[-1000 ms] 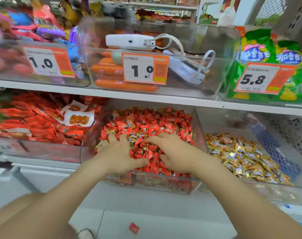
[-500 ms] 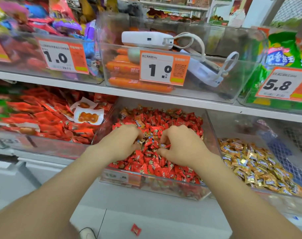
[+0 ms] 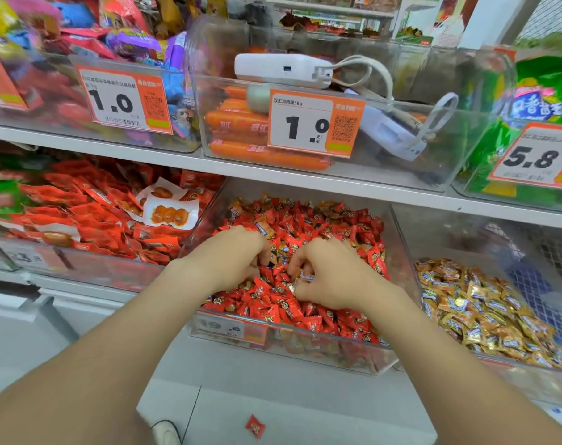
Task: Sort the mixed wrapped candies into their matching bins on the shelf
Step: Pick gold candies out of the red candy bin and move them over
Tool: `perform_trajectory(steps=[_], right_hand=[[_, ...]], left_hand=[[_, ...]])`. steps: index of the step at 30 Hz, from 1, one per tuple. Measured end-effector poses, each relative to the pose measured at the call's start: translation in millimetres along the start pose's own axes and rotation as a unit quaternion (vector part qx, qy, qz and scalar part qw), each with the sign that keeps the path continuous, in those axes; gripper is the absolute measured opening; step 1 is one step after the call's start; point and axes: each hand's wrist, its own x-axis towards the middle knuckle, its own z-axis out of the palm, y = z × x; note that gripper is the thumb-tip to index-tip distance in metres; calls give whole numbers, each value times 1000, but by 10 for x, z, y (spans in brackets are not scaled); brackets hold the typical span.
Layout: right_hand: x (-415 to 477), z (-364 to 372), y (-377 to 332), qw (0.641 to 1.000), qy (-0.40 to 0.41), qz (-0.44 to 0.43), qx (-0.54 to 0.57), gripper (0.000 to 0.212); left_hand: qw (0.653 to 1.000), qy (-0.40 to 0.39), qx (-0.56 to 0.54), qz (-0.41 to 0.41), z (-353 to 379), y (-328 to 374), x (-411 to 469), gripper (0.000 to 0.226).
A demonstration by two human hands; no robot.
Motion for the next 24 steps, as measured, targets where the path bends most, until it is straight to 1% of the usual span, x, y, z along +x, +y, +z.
perform_trajectory(steps=[2,5,8,10,13,15,17,19,21,22,24], right_hand=[[-12,-33,57,999,10,-5,32,21],[-76,-109,98,994,39,-4,105,18],[-132,-219,62,965,103,12,242,20],[-143,-268,28,951,119,37,281,23],[-125,-252,-17,949,109,67,288,32],[-95,-216,-37,941,108,85,309,34],[-72,-194,-64,940,103,86,314,35],[-64,-182,-87,952,84,67,288,30],[-55,-175,-76,969,66,52,234,23],[-50,-173,-55,973,59,49,217,24],[-46,-169,1,980,39,38,193,32]], left_hand=[[1000,5,-19,-13,-37,-18,-20,14],[996,33,-78,-26,-70,-58,-71,9],[990,66,-121,-28,-100,-84,-133,11],[987,63,-145,-24,-125,-95,-175,15],[988,40,-147,-18,-155,-90,-216,27],[986,34,-160,-27,-189,-72,-233,34],[980,36,-193,-38,-222,-26,-245,35],[972,32,-226,-48,-235,12,-247,32],[971,26,-234,-54,-210,26,-248,34],[973,22,-224,-54,-190,25,-248,35],[982,4,-183,-48,-150,27,-259,35]])
